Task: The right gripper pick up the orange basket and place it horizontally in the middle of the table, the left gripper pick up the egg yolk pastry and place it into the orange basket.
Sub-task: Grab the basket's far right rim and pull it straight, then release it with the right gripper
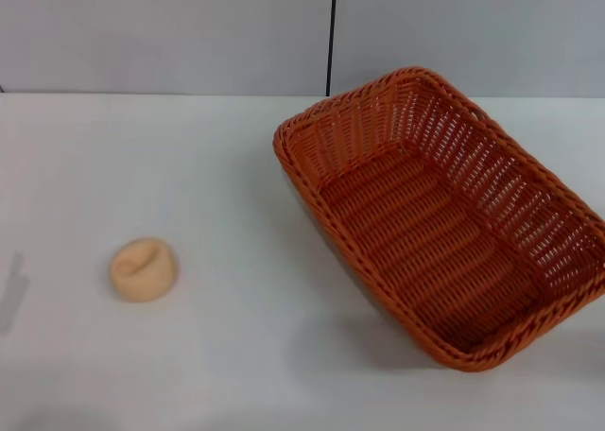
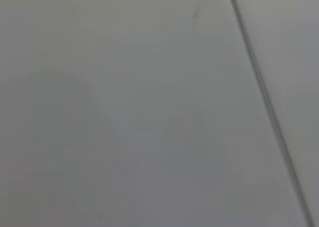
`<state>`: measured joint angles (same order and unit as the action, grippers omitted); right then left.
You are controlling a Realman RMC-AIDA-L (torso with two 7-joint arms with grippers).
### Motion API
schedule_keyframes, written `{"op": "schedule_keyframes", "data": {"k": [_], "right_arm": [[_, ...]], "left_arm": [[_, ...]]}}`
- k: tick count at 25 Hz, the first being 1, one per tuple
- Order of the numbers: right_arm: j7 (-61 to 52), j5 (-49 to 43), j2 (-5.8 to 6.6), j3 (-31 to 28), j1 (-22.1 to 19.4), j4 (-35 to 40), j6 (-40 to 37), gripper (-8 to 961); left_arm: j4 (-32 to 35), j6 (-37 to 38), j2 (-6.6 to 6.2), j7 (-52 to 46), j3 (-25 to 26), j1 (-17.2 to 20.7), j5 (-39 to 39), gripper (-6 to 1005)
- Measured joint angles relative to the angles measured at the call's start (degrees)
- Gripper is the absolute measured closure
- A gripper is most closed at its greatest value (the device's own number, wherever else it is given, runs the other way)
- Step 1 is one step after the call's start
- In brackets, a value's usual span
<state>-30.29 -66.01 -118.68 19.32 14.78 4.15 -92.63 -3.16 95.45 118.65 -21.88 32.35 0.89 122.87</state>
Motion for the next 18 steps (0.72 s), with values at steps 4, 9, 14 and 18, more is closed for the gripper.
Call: {"op": "schedule_keyframes", "data": {"k": [4,9,14,18], "right_arm": [[-12.9,-9.3,0.11,0.9,-0.4,10.1,3.2,138],[-32.4,-23.6,-0.10,0.9,-0.3,26.2,4.2,150],[-60.1,-39.8,0.19,1.0,2.1,47.2,2.6,163],[-77.1,-52.3,1.82,1.6,5.9,59.9,-1.8,173]], "left_arm": [[0.0,0.0,0.00,0.0,0.0,-0.2,0.0,144],[0.0,0.0,0.00,0.0,0.0,-0.4,0.0,144],[0.0,-0.1,0.00,0.0,0.0,-0.3,0.0,144],[-0.2,-0.1,0.00,0.0,0.0,-0.2,0.0,144]]}}
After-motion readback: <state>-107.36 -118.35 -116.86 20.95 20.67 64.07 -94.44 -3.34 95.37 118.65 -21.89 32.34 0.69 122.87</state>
